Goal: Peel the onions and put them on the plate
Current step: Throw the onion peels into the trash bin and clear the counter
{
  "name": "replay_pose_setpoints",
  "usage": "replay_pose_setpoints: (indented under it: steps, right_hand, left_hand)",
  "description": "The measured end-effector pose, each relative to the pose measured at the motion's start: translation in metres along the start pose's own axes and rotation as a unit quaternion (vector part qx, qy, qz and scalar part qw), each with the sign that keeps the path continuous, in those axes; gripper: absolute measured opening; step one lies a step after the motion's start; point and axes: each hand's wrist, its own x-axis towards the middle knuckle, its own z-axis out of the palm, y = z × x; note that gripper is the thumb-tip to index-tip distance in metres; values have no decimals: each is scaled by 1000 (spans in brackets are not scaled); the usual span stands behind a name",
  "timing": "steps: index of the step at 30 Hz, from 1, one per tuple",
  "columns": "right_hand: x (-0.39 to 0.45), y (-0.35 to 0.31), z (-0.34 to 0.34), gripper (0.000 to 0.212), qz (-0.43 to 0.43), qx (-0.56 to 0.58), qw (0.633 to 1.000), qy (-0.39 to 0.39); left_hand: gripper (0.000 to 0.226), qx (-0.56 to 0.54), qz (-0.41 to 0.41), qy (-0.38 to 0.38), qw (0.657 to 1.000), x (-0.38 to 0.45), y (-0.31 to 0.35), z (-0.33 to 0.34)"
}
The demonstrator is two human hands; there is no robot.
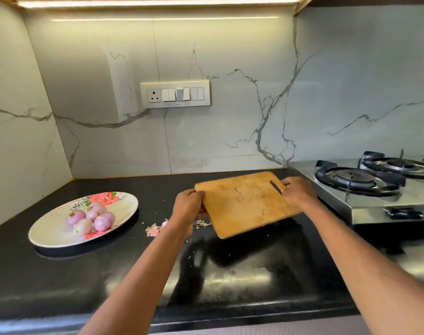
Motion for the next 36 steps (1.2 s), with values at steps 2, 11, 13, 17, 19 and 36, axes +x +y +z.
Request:
replay_pose_setpoints:
  steps: [2, 11, 13, 17, 19, 36]
  right_hand:
    - [2, 11, 2, 38, -9, -16, 1000, -22]
    - [40, 13, 10, 36, -122, -116, 981, -96]
    - [46, 7, 17, 36, -146, -127, 976, -104]
    - [55, 2, 34, 37, -170, -145, 969, -104]
    - [58, 3, 43, 42, -163, -143, 971, -97]
    - [19, 2, 42, 33, -169, -162, 969, -82]
  left_hand:
    - [15, 9, -14, 5, 1000, 1, -8, 3]
    - [11, 226, -8, -141, 964, -3, -16, -5]
    - [10, 295, 16, -146, 944, -2, -18, 1]
    - [6, 342, 61, -149, 926, -7, -19, 12]
    - [10, 349, 66, -170, 919, -13, -17, 19]
    - [32, 490, 199, -124, 839, -23, -27, 47]
